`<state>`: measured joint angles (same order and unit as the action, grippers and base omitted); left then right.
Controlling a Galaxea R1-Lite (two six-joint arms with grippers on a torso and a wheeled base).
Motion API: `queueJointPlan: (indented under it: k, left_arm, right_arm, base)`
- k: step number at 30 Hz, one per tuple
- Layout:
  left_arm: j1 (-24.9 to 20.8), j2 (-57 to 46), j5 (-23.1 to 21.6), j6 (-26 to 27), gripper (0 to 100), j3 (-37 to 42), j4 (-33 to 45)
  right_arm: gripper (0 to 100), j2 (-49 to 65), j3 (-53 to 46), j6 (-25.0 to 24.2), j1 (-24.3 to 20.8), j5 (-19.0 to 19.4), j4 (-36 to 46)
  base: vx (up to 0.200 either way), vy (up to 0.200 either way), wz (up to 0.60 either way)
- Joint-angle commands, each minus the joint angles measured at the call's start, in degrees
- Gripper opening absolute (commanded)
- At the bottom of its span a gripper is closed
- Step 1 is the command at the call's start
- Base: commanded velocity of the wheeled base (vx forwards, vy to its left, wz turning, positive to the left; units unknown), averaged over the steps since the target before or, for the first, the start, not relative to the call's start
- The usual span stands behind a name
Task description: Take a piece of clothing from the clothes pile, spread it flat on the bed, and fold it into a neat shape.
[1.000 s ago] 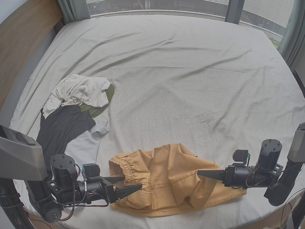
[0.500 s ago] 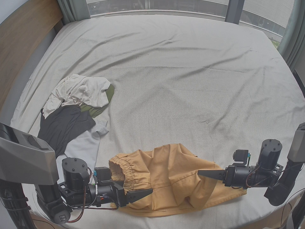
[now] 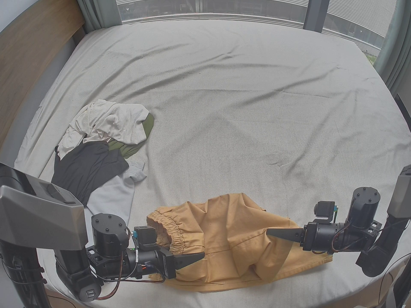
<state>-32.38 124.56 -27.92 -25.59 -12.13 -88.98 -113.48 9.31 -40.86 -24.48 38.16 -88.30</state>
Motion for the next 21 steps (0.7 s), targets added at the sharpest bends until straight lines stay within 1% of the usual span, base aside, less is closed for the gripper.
queueJointPlan:
  k: [1, 9, 17, 21]
  left_arm:
    - [-0.1, 0.3, -0.1, 0.0, 0, 0.0, -0.1]
    - [0.5, -1.5, -0.1, 0.0, 0, -0.1, -0.2]
    - [3.2, -11.4, 0.0, -0.3, 0, -1.8, -0.1]
    - [4.6, -16.7, 0.1, -2.3, 0, -1.9, -0.1]
  right_arm:
    - [0, 0.0, 0.0, 0.0, 0.0, 0.0, 0.0]
    - [0, 2.2, -0.1, 0.0, 0.1, 0.0, 0.0]
    - [0, 10.7, -0.2, 0.1, 4.1, 0.3, 0.1]
    - [0, 15.0, -0.1, 0.2, 5.1, 0.3, 0.1]
  base:
    - [0.0, 0.0, 0.0]
    - [0.0, 0.0, 0.0]
    - [0.0, 0.0, 0.0]
    - [0.0, 0.0, 0.0]
